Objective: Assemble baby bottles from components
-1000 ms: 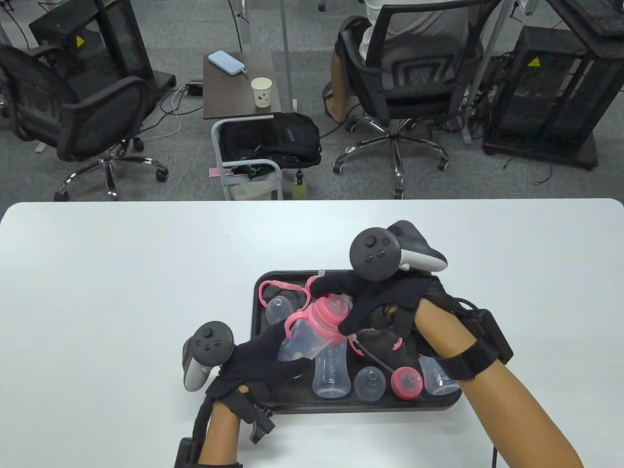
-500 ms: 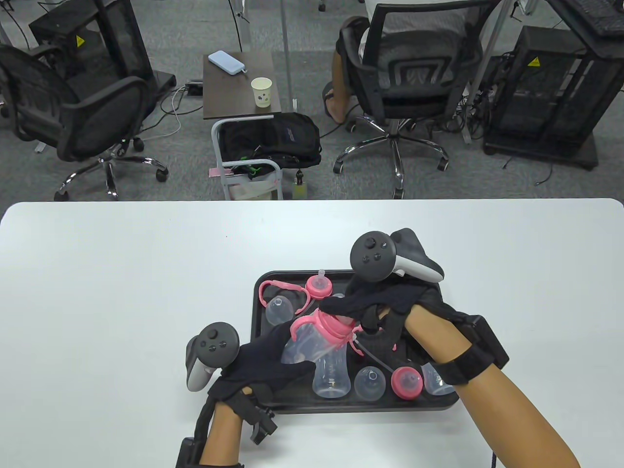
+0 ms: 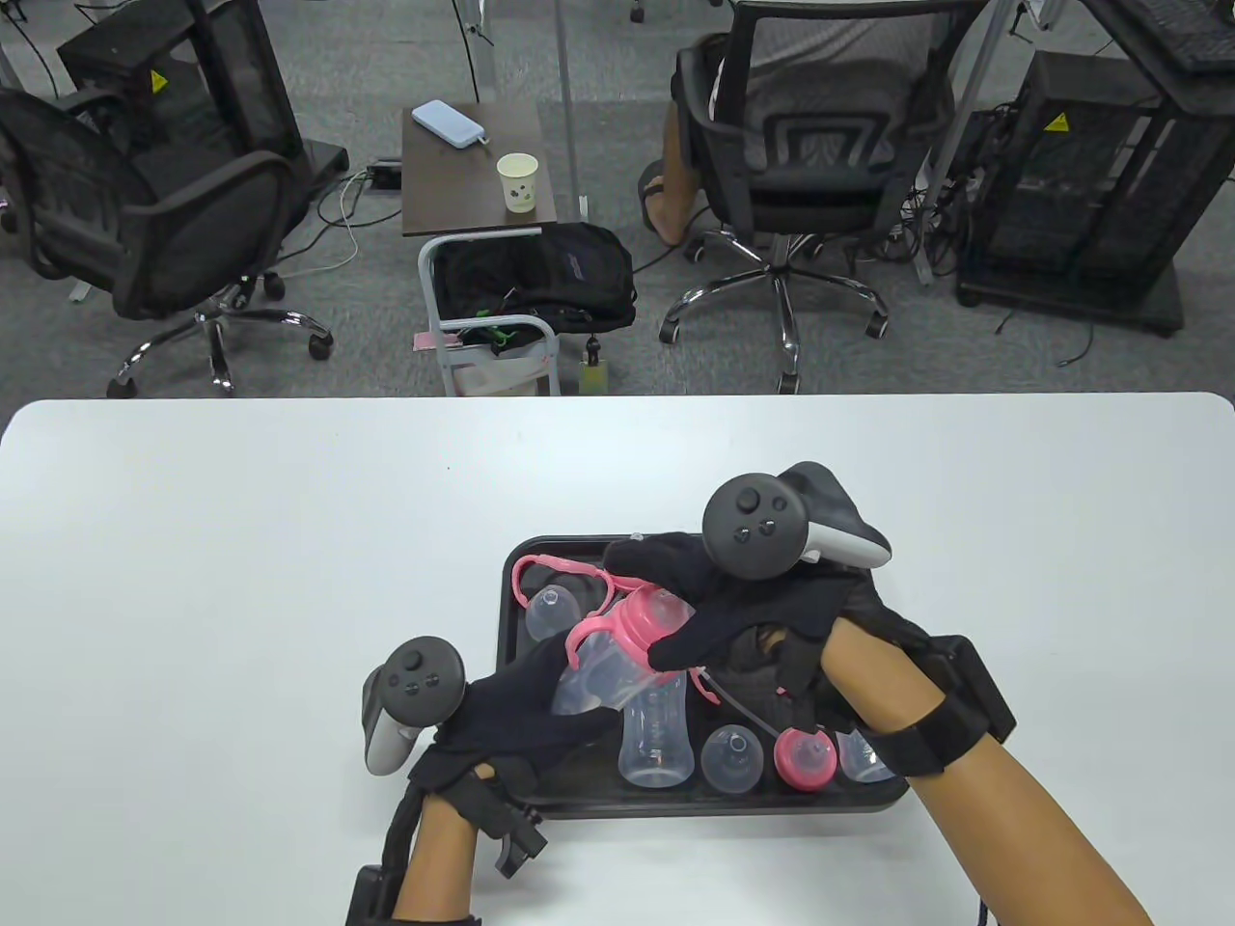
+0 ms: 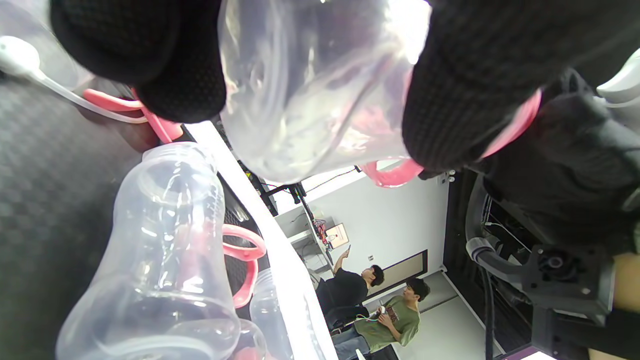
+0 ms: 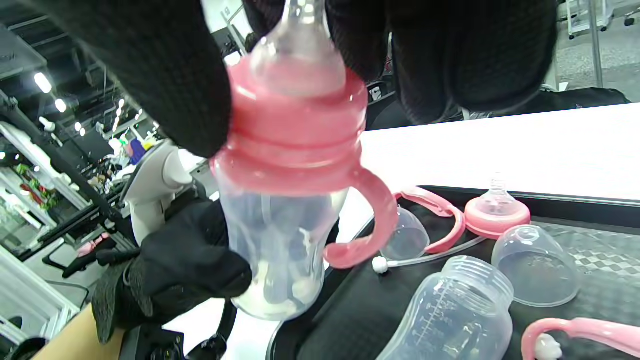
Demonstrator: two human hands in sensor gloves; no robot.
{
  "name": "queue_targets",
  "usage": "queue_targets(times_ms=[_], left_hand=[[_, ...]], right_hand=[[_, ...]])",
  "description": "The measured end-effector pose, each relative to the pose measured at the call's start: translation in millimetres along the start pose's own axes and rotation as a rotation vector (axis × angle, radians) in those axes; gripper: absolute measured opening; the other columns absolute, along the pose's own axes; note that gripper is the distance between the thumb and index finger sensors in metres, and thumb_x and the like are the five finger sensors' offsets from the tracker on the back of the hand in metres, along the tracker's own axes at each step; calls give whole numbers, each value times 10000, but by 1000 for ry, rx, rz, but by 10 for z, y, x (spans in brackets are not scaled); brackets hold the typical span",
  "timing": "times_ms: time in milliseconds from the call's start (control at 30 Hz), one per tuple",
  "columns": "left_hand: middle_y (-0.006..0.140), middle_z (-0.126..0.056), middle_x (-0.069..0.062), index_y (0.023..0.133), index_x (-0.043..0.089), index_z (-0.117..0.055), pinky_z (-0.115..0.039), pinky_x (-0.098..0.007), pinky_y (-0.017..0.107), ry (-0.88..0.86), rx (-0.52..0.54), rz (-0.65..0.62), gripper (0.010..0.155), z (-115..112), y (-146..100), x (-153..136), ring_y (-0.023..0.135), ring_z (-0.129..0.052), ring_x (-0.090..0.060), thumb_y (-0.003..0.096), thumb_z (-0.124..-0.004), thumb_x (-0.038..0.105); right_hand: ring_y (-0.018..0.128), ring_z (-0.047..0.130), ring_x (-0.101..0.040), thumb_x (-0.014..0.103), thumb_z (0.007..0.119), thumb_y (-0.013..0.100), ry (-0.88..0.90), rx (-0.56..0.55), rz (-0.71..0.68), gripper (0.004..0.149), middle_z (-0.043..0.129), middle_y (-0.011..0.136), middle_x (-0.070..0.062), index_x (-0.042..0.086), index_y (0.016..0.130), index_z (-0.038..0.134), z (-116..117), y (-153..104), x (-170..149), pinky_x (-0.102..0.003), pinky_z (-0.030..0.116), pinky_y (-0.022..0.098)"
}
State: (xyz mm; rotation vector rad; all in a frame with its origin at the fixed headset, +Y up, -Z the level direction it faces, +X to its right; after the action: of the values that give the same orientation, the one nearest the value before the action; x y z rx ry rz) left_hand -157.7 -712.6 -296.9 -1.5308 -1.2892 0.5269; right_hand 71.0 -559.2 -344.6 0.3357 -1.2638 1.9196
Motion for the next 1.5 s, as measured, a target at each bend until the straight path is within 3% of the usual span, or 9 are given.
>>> queue_targets(times_ms=[167,233,367,467,633,833,1200,1333,1500], left_hand=[[1127,-698,-73,1181,353,-559,-865,-473,448,16,12,9,873,16,-3,-13,680,-935,-420,448,-910,673],[1125,-699,-68,1179,356,-561,-865,-469,445,46,33,4,872,32,-8,-9,675,-935,-415,446,-910,674],[1125,-701,-73,1180,354,-564,-863,-471,447,53,19,17,873,36,-10,-32,673,-932,-420,445,-909,674],[1124,-702,-70,1181,353,-563,-864,-468,446,51,30,15,872,43,-12,-24,673,-933,-415,448,-906,676],[1128,-696,-68,1181,357,-559,-863,-470,452,26,28,-1,872,67,-26,-1,679,-931,-417,448,-907,673],[1131,-692,-70,1183,357,-555,-861,-472,455,35,24,-15,874,62,-29,34,684,-928,-420,448,-907,672],[1134,-697,-71,1184,350,-557,-858,-471,438,81,29,2,867,54,-25,12,659,-926,-431,448,-896,661],[1142,-678,-71,1186,355,-543,-851,-472,454,82,65,10,871,122,-44,14,676,-914,-431,451,-900,657],[1143,-674,-71,1186,355,-544,-852,-474,461,70,88,27,872,190,-77,-38,685,-911,-432,451,-906,653]], right_hand=[[764,898,-490,424,946,488,-33,-28,17,837,660,1085,-269,197,1134,465,43,27,5,-571,812,495],[651,968,-464,549,851,502,-58,-52,78,841,780,988,-280,132,1130,479,66,49,-27,-546,845,427],[567,999,-472,609,780,507,-42,-72,109,805,891,866,-281,115,1105,566,96,78,-89,-551,850,371],[655,953,-514,624,771,513,-11,-70,100,857,839,943,-266,109,1134,481,69,52,-104,-584,820,424],[816,849,-552,566,892,487,-12,-105,2,879,628,1134,-260,287,1155,393,-11,-30,-22,-614,777,489],[741,915,-498,459,965,459,-104,-89,-25,807,723,1073,-224,291,1116,526,29,-28,66,-572,809,468],[682,931,-463,484,876,488,-84,1,37,807,754,982,-308,100,1112,538,94,98,24,-571,811,469],[701,945,-467,526,900,469,-77,-115,-19,801,797,991,-247,146,1097,581,68,111,-8,-578,818,474],[775,885,-519,588,839,496,32,-138,-38,848,744,1043,-250,131,1131,512,-45,180,-17,-605,788,491]])
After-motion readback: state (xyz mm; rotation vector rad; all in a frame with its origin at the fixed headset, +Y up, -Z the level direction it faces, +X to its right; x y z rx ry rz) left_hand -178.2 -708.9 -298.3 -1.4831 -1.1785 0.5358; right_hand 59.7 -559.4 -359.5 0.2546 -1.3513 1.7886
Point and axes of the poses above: the tracker on the back of each hand, its own x axis roughly to the thumb side, its own y axis roughly from the wrist to the fingertips, z = x × y, the point moved 1 cm from there along y, roughly from the wrist to the fingertips
